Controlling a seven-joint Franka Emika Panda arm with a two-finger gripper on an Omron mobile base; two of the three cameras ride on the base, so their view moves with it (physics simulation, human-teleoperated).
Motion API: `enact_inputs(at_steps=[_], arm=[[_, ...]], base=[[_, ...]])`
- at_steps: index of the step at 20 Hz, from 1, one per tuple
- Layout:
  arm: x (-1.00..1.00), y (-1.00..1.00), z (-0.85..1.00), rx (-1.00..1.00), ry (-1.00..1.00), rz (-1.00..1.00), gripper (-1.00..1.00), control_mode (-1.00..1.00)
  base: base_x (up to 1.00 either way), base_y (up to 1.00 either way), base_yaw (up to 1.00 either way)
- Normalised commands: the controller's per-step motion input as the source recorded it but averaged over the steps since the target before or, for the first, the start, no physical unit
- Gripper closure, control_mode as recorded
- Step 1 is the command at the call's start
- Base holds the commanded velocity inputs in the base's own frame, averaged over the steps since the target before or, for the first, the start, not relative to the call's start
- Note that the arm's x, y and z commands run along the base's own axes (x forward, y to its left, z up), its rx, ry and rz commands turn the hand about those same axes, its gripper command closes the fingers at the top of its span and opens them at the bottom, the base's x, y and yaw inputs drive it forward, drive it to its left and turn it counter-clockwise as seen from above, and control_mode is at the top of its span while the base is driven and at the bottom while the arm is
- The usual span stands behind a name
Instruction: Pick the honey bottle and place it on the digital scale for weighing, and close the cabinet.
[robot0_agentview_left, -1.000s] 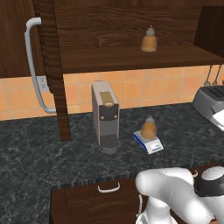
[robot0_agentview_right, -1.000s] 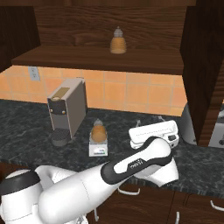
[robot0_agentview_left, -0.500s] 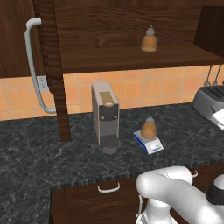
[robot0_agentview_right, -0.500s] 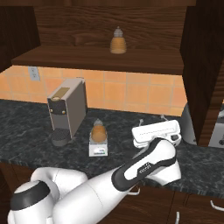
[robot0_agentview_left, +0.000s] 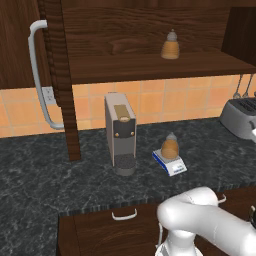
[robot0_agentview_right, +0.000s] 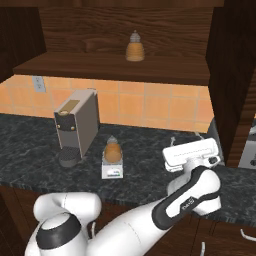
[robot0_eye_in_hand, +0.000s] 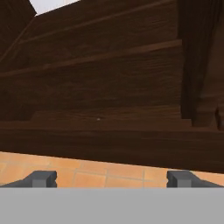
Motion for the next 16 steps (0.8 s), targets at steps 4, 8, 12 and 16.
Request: enact_inputs(at_steps=[4, 8, 12, 16], arm=[[0.00, -0.54, 0.00, 0.01, -0.11, 0.00, -1.00, -1.00], [0.00, -0.37, 0.00, 0.00, -0.05, 0.00, -1.00, -1.00], [0.00, -0.22, 0.15, 0.00, 0.00, -0.05, -1.00, -1.00], [0.00, -0.18, 0.30, 0.00, 0.00, -0.07, -1.00, -1.00]], base=[[0.00, 0.00, 0.00], [0.00, 0.00, 0.00], [0.00, 0.00, 0.00], [0.00, 0.00, 0.00]])
